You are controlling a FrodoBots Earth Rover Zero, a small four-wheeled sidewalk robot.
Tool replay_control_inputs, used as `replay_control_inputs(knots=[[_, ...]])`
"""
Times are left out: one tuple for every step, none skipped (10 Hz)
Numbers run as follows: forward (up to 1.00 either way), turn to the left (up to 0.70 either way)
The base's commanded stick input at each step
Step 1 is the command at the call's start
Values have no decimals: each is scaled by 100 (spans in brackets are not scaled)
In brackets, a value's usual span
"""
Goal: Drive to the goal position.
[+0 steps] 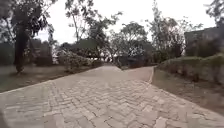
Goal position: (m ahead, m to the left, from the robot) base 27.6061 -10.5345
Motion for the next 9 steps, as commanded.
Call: replay_control_inputs(knots=[[70,0],[70,0],[70,0],[70,0],[70,0],[70,0],[70,0],[70,0],[70,0]])
